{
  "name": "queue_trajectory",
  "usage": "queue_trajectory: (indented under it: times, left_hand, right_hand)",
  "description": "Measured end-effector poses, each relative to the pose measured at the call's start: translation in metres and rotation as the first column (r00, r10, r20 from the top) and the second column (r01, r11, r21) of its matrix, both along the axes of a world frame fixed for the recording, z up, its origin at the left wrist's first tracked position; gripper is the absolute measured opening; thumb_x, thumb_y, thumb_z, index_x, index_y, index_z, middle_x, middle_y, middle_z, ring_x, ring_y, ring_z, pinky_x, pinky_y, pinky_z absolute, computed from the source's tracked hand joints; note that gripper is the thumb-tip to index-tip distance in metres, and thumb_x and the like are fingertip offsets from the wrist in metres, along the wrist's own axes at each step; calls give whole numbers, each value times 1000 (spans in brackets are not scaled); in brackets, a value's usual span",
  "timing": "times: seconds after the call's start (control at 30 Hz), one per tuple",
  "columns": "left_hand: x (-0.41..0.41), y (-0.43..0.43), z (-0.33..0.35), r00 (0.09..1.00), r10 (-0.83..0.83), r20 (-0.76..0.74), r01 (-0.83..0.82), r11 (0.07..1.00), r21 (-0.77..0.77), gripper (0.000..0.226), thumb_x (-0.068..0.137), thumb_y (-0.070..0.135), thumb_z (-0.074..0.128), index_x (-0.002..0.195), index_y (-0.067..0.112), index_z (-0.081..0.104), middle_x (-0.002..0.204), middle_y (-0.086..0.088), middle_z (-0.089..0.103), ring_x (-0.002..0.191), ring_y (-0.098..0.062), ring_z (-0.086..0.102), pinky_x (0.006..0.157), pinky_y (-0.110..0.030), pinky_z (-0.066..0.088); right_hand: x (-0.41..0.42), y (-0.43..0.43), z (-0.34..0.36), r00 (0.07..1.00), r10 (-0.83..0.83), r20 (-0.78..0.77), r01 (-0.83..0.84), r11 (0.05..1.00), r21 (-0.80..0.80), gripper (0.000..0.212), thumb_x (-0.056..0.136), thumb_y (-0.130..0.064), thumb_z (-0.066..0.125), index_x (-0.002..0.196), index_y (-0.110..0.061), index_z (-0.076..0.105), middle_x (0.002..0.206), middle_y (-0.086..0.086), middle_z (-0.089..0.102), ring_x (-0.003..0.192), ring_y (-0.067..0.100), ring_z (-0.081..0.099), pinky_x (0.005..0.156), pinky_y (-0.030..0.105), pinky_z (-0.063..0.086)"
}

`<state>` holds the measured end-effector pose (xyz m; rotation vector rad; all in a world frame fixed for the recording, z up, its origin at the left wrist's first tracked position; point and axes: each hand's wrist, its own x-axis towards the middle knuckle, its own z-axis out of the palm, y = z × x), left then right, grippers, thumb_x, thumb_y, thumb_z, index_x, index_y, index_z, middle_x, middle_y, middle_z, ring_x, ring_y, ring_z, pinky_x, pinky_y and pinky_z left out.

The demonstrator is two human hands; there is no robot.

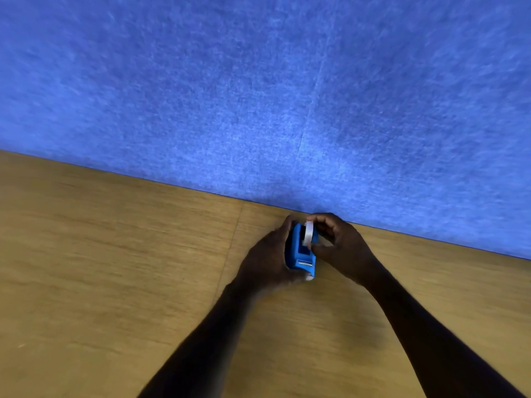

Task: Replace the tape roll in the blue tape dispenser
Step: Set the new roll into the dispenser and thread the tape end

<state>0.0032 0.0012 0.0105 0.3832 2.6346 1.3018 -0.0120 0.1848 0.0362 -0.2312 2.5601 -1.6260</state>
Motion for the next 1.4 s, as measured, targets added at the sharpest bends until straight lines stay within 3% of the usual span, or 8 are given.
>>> queue_trajectory:
  times: [0.2,0.4,0.7,1.03,1.2,1.4]
  left_hand:
    - [-1,-2,-1,1000,-4,-4,4,1000,4,115,56,57,79,137,61,-3,139,17,51,113,5,48,79,-6,34]
    - [-1,-3,-3,1000,-18,8,18,1000,-20,126,61,55,81,152,41,-5,153,14,39,134,-6,42,100,-21,38]
    - [1,-4,0,1000,-11,20,11,1000,-20,124,57,59,75,152,42,-2,152,17,40,132,-4,44,97,-18,38]
    - [0,-2,-3,1000,-5,22,6,999,-51,124,57,62,75,149,48,-8,151,14,41,130,-5,44,90,-17,34]
    - [-1,-3,-5,1000,-21,20,22,998,-54,124,56,64,73,149,47,-8,150,15,42,129,-3,44,85,-8,29]
    - [-1,-3,-7,1000,-29,6,30,999,-43,125,54,68,72,150,46,-4,150,15,42,130,-3,44,88,-14,32]
  right_hand:
    - [-2,-1,-4,1000,1,-18,0,1000,6,55,76,-1,75,110,-43,58,120,-8,66,116,1,60,90,19,51]
    - [-4,-1,-1,999,22,-28,-20,998,64,54,76,-3,77,108,-42,57,115,-16,64,110,-10,58,83,7,48]
    - [-5,-1,-4,997,43,-57,-36,992,121,51,74,-2,78,114,-28,59,115,-10,65,111,-2,60,88,10,48]
    - [-3,-1,-3,997,45,-66,-34,986,161,52,75,-7,79,114,-35,56,113,-19,61,109,-10,57,83,4,46]
    - [1,-2,-4,997,-15,-76,23,994,108,38,83,-11,75,112,-29,61,111,-13,67,104,-6,61,81,5,47]
    - [5,-4,-3,990,-74,-120,85,992,91,28,84,-11,75,109,-21,68,106,-10,71,100,-3,65,84,9,49]
